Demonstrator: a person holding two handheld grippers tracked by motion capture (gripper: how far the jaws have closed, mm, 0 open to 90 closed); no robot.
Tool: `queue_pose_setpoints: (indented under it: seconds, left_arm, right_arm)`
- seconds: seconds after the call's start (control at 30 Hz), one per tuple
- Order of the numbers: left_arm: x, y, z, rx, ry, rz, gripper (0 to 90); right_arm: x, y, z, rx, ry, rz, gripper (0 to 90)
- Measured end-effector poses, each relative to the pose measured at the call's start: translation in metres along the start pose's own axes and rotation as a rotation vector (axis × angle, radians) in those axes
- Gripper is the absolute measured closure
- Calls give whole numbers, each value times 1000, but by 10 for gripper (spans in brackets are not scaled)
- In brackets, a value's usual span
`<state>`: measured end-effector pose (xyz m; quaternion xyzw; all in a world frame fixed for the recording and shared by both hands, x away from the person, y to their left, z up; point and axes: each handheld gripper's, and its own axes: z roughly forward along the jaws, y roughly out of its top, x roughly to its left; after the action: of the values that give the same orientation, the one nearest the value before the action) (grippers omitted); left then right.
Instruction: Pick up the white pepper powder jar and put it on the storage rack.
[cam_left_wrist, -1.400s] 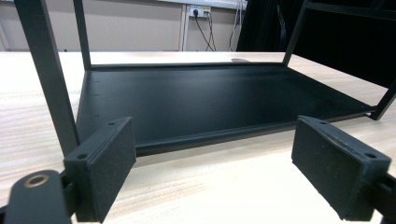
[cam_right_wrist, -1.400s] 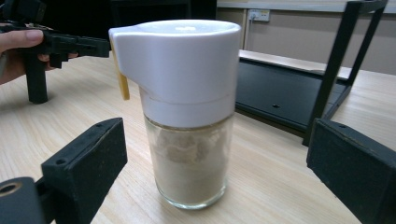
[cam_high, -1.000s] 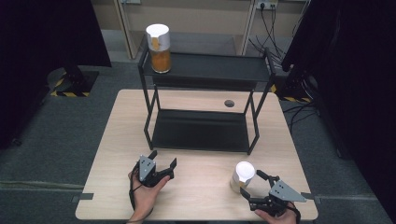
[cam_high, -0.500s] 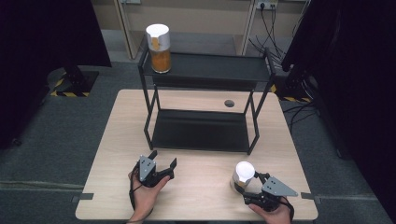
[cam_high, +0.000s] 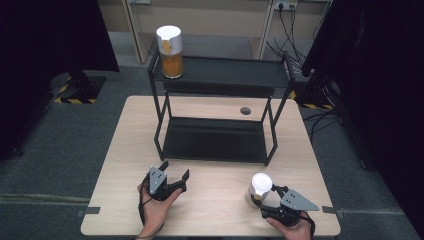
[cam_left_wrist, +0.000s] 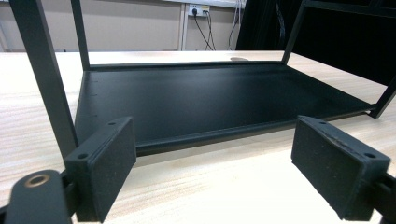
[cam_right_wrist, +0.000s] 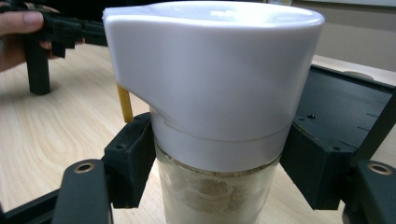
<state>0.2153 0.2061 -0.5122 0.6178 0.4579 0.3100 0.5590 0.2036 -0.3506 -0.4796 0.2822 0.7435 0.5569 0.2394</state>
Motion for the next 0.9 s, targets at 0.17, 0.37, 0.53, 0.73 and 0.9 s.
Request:
queue_pose_setpoints:
  seconds: [0.17, 0.37, 0.53, 0.73, 0.9]
  left_arm:
    - [-1, 0, 0, 0, 1, 4, 136]
    - [-1, -1, 0, -4, 2, 3, 136]
    - [-1, -1, 0, -6, 3, 7, 136]
    - [-2, -1, 0, -6, 3, 12, 136]
    - [-2, -1, -1, -7, 5, 11, 136]
  right_arm:
    - [5, 3, -3, -45, -32, 6, 303]
    - [10, 12, -7, -107, -89, 16, 303]
    - [11, 21, -7, -127, -123, 12, 303]
    - [10, 31, -7, -151, -151, 8, 303]
    - [9, 41, -6, -168, -163, 12, 304]
